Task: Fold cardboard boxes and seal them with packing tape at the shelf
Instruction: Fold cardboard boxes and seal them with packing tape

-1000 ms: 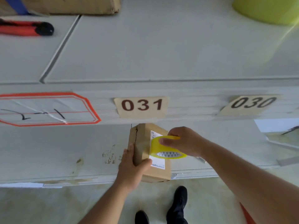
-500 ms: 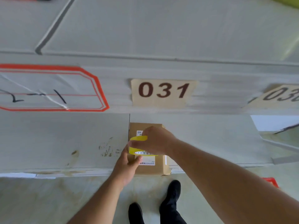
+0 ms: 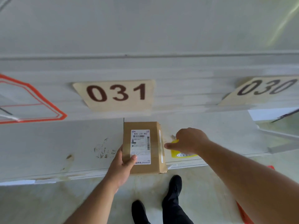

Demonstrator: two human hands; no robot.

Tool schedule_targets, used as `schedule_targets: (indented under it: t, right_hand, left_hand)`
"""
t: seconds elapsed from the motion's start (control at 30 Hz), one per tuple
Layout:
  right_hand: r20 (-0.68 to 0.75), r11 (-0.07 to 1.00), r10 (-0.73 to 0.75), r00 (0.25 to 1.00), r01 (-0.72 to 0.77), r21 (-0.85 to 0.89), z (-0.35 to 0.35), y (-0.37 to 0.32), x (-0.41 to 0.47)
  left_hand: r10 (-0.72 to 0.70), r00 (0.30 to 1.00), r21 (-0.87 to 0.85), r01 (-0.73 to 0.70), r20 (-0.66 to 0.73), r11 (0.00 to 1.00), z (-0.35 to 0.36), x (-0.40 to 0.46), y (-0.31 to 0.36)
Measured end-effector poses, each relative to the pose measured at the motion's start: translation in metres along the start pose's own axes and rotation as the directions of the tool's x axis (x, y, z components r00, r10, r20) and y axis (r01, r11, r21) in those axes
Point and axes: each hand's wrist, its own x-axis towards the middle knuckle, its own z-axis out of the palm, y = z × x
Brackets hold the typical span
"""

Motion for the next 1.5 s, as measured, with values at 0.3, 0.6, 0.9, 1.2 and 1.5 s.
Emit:
schedule_targets:
  t: [0.3, 0.6, 0.9, 1.2, 1.5]
  right_hand:
    - [0.037, 1.0, 0.017, 0.999, -0.016, -0.018, 0.028, 0.0, 0.015]
    - [0.018, 0.999, 0.031, 0.999, -0.03, -0.022, 0.033, -0.005, 0.014]
    - [0.039, 0.995, -0.034, 0.999, 0.03, 0.099, -0.017, -0.009, -0.007]
    - [0.103, 0.878, -0.267, 0.958, 0.198, 0.435, -0.067, -0.091, -0.015]
    - [0.047, 0.934, -0.239, 0.97, 0.216, 0.283, -0.045, -0.138, 0.01]
  left_hand:
    - [0.028, 1.0, 0.019, -0.028, -0.009, 0.999, -0.001, 0.002, 0.0]
    - [0.03, 0.977, 0.723, 0.136, -0.212, 0.677, 0.073, -0.018, 0.048]
    - [0.022, 0.985, 0.618, 0.09, -0.172, 0.781, 0.055, -0.001, 0.038]
    - [0.114, 0.992, 0.013, -0.113, -0.054, 0.993, -0.016, -0.016, 0.025]
    - [0.199, 0.951, 0.555, -0.036, -0.236, 0.831, 0.034, -0.039, 0.015]
